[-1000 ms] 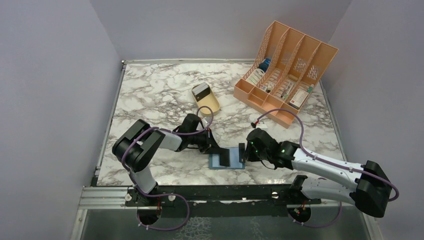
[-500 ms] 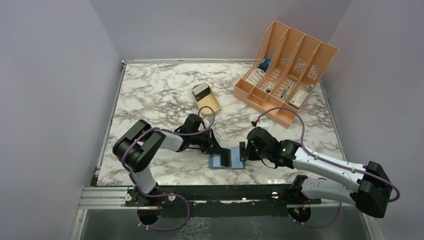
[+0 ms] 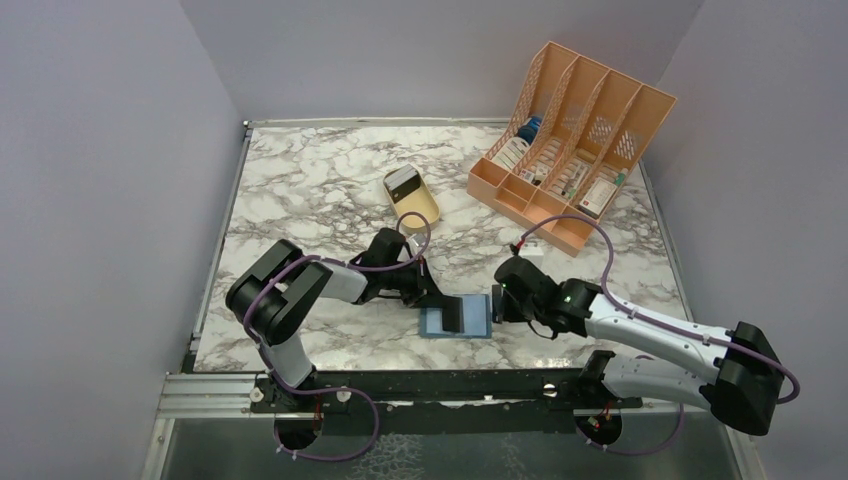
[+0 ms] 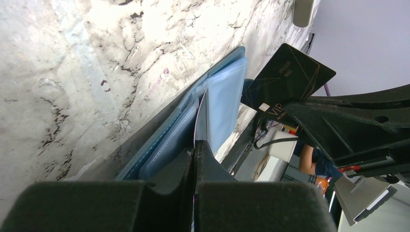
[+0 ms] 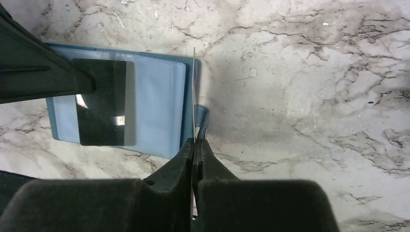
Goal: Put the credit cards into the card holder
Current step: Insert the credit card into the card holder.
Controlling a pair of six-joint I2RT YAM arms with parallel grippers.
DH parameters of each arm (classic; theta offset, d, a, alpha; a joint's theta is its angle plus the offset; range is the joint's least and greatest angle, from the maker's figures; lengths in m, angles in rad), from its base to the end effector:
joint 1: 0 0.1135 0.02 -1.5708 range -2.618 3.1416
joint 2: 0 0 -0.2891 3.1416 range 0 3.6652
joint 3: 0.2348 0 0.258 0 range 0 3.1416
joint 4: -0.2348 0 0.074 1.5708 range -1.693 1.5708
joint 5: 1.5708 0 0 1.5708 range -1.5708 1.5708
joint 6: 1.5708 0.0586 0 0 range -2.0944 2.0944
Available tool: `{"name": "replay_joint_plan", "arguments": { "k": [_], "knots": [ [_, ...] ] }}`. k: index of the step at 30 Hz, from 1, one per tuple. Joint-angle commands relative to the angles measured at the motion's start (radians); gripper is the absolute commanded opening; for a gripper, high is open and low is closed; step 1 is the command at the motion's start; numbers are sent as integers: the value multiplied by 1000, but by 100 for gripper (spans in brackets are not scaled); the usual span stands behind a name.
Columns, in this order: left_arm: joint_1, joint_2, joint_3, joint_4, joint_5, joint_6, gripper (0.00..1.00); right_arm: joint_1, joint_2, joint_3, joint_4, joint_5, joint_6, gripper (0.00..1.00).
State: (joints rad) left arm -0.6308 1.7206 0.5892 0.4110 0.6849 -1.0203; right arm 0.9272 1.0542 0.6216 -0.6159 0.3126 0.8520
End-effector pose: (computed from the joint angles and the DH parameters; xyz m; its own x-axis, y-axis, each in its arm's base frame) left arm 0.2317 -0.2151 0.1191 -0.9952 -0.0905 -0.0375 -0.0142 0.5121 -0.8588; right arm 0.1314 0.1451 0.2017 -0.8460 0.0656 -0.5291 -0.0492 0.9786 0.1999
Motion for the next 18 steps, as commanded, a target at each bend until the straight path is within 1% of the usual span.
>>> {"name": "replay_joint_plan", "arguments": {
  "k": [1,5,9,18],
  "knots": [
    [-13,1,24,-1,-57,7,0,-3,26,26,-21,37,16,1],
    [-20,7,33,0,-56,11,0,-4,45,11,3,1,23,1],
    [-28,11,41,0,-59,8,0,-4,19,-19,67,-53,22,1],
    [-40,35,63,0,-42,25,1,-4,38,-26,90,-77,30,1]
  ]
}}
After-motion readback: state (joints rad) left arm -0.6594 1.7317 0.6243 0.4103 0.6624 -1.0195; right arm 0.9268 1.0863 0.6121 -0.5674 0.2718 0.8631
